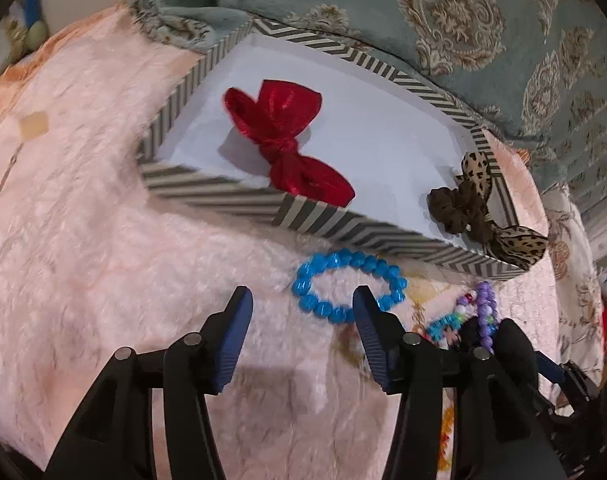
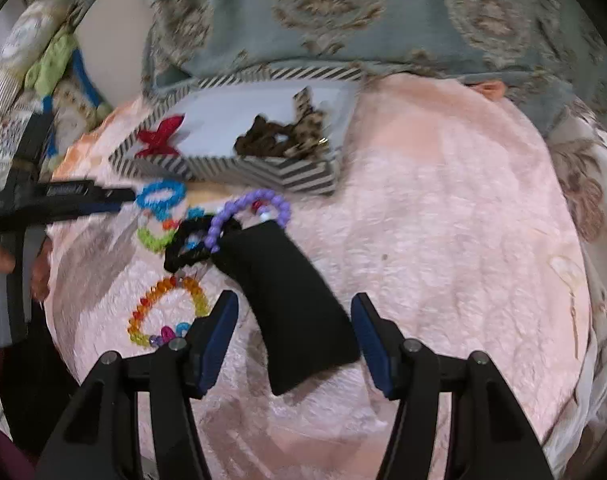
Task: Organize jewelry
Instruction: 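Grasp the black velvet hair clip with the right tool while the left tool grasps the blue bracelet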
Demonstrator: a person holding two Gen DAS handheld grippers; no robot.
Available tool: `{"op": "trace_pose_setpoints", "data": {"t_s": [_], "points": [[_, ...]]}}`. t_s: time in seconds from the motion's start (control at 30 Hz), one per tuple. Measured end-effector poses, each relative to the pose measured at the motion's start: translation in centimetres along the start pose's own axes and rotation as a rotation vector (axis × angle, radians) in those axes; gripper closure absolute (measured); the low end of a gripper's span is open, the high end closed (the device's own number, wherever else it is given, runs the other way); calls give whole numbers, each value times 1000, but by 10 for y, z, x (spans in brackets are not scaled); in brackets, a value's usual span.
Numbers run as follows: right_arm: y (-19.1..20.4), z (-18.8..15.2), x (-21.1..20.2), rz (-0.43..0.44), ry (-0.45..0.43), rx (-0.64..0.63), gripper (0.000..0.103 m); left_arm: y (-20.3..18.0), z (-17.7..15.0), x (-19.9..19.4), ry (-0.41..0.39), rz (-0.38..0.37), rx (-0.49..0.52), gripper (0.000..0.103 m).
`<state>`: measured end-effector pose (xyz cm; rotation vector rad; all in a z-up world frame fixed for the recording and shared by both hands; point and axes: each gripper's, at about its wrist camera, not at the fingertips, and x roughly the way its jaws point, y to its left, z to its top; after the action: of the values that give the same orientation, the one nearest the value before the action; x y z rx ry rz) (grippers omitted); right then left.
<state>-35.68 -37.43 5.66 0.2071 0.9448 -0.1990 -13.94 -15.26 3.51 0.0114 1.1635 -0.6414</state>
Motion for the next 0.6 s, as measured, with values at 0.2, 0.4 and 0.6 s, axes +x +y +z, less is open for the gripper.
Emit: {"op": "trace_pose_setpoints", "data": {"t_s": [0.2,0.4,0.6], "points": [[-3,-2,6,39,-16,-1,74,-5,10,13,-27,-6,8,69],[-11,0,-22,51,-103,27,80,8,12,14,-17,-55,-24,103],[-15,5,-36,67,-134,58,80,15,9,-15,-45,-71,-16,103]]}}
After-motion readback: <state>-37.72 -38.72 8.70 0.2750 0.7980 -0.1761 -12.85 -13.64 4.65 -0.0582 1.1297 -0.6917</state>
